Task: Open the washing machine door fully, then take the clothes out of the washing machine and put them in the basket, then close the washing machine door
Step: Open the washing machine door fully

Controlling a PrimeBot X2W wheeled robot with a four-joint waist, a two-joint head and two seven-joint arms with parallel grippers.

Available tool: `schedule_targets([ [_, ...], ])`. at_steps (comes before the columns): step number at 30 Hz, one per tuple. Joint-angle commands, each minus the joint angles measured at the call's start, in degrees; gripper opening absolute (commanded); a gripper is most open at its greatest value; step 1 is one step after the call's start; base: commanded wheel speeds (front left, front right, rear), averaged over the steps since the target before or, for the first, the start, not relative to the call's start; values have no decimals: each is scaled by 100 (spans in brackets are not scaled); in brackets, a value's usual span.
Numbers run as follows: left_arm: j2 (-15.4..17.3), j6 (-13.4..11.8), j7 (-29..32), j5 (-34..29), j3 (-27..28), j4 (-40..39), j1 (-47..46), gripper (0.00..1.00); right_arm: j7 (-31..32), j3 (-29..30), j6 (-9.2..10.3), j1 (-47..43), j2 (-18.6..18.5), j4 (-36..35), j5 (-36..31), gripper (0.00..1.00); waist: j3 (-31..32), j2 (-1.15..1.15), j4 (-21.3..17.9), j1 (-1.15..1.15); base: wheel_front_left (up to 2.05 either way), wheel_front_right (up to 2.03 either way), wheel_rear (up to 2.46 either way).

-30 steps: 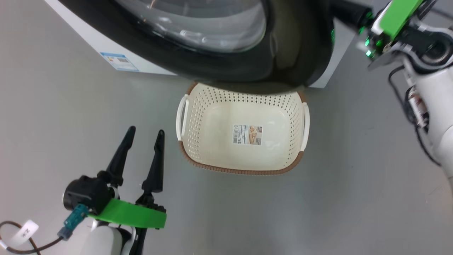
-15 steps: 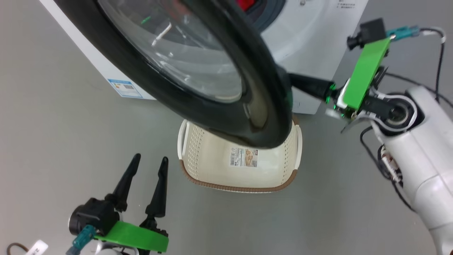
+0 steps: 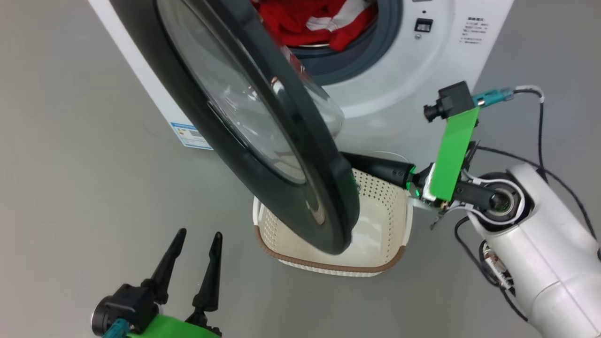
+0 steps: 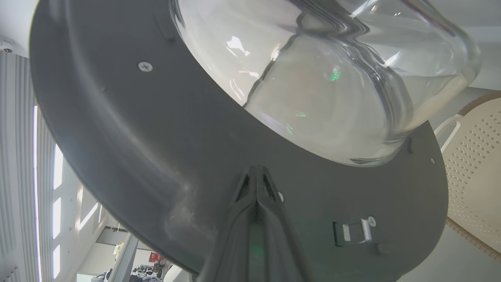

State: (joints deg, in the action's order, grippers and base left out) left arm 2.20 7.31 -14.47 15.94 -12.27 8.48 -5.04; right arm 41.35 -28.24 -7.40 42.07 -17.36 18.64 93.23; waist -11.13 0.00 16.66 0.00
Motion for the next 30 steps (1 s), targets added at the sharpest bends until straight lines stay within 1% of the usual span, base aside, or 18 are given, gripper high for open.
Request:
schedule_targets([
  [1,81,18,-52,-60,209,-107,-5,100,61,-88,-9,-119,181,-247,-32,0,99,0,121,0,0,0,0],
  [13,70,18,-52,-66,292,-39,157,100,152,-234,-9,-594,458,-538,-135,0,336,0,618,0,0,0,0],
  [22,68,14,-52,-88,385,86,194,100,179,-342,-9,-702,664,-634,-254,0,422,0,970,0,0,0,0],
  [30,68,-98,-52,-55,519,95,205,100,139,-518,-9,-704,882,-643,-366,0,478,0,1179,0,0,0,0],
])
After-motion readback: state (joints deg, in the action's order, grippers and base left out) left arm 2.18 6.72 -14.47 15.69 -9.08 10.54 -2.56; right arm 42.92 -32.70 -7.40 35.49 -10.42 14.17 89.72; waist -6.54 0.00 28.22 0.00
